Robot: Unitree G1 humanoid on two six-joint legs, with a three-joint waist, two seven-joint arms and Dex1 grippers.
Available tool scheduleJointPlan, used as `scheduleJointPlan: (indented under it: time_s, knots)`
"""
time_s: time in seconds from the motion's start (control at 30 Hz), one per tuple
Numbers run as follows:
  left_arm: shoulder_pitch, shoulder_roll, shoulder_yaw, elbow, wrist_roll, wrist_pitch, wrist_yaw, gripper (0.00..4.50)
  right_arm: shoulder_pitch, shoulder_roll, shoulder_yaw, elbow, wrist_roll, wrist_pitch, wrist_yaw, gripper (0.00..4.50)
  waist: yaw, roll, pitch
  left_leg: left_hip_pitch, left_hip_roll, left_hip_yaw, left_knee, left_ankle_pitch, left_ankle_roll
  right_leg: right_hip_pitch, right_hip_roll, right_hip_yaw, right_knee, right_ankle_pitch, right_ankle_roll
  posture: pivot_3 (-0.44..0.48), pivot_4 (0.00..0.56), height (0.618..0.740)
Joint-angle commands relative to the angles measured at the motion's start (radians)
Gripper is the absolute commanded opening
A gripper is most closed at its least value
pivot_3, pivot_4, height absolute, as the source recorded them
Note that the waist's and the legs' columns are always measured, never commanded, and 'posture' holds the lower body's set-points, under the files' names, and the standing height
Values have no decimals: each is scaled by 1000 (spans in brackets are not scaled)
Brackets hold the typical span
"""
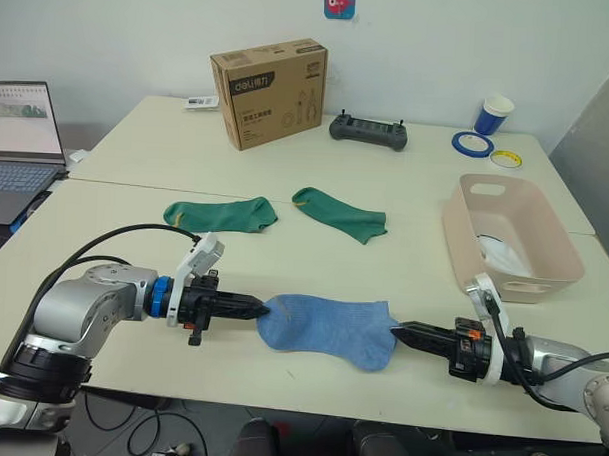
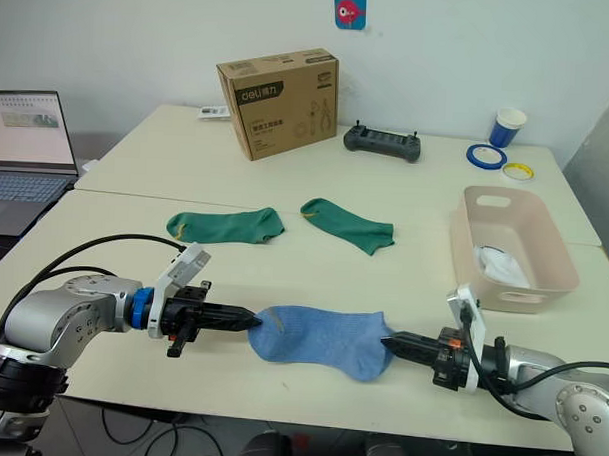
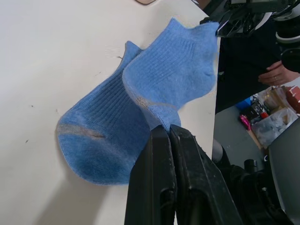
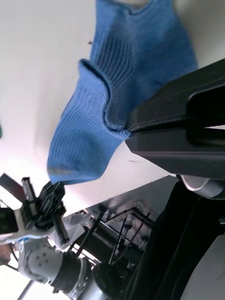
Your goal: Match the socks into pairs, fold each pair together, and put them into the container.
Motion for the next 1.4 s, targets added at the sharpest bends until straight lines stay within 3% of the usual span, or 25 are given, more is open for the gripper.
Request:
scheduleJointPlan:
  time_s: [0.03,0.37,1.4]
  knots:
    - [-11,2,1,6,16,-25,3,33,1,-1,-16,-18,6,-23,3,0,0,0,0,0,0,0,0,0,0,0,0,0,0,0,0,0,150,740]
    - [-34,-45,-58,86,125,-139,23,33,-24,9,22,31,-116,-78,6,0,1,0,0,0,0,0,0,0,0,0,0,0,0,0,1,0,150,740]
    - [-63,-77,-54,133,173,-185,39,33,-51,47,53,71,-223,-108,32,0,1,0,0,0,0,0,0,0,0,0,0,0,0,1,1,0,150,740]
